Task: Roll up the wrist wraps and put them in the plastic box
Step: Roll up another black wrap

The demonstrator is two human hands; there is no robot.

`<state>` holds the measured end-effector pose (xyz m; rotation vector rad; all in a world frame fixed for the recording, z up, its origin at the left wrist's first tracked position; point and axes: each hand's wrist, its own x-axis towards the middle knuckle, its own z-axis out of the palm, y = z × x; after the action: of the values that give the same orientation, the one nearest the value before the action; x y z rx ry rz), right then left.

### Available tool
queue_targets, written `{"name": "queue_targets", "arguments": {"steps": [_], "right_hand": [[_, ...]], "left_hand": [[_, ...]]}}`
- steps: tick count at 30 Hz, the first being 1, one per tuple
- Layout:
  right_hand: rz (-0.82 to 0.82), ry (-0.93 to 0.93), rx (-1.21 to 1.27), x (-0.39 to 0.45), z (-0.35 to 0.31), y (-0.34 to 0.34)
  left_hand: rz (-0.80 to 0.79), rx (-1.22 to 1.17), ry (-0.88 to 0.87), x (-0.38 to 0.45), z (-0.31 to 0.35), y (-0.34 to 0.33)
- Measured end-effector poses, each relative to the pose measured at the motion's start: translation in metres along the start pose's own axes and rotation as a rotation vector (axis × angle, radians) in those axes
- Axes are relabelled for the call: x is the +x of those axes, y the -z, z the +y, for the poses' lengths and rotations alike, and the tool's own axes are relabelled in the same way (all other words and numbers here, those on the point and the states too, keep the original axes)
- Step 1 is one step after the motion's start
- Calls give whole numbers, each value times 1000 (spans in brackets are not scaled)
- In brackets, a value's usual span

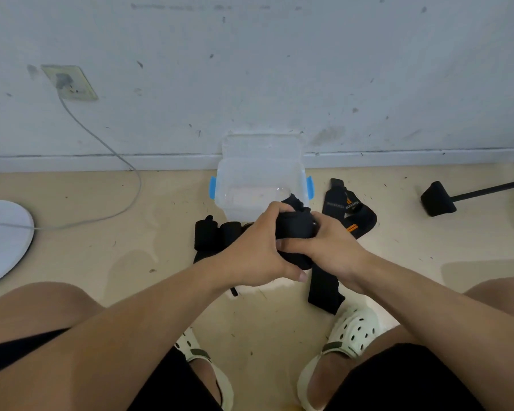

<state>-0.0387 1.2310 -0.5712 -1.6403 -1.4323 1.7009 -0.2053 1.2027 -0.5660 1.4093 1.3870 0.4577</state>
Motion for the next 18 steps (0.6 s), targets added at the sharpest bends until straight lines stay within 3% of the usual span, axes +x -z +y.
{"name": "queue_targets", "arguments": {"steps": [4, 8, 13, 18], "right_hand": [[56, -127, 30, 49, 19, 6], [-1, -288, 80, 100, 54, -1], [89, -422, 227, 137, 130, -41], [125, -545, 306, 167, 189, -65]], "left_hand": [[22, -7, 71, 19, -20, 13], [145, 236, 196, 36, -71, 24], [-3, 525, 410, 57, -167, 16], [-143, 579, 509, 69, -227, -28]]}}
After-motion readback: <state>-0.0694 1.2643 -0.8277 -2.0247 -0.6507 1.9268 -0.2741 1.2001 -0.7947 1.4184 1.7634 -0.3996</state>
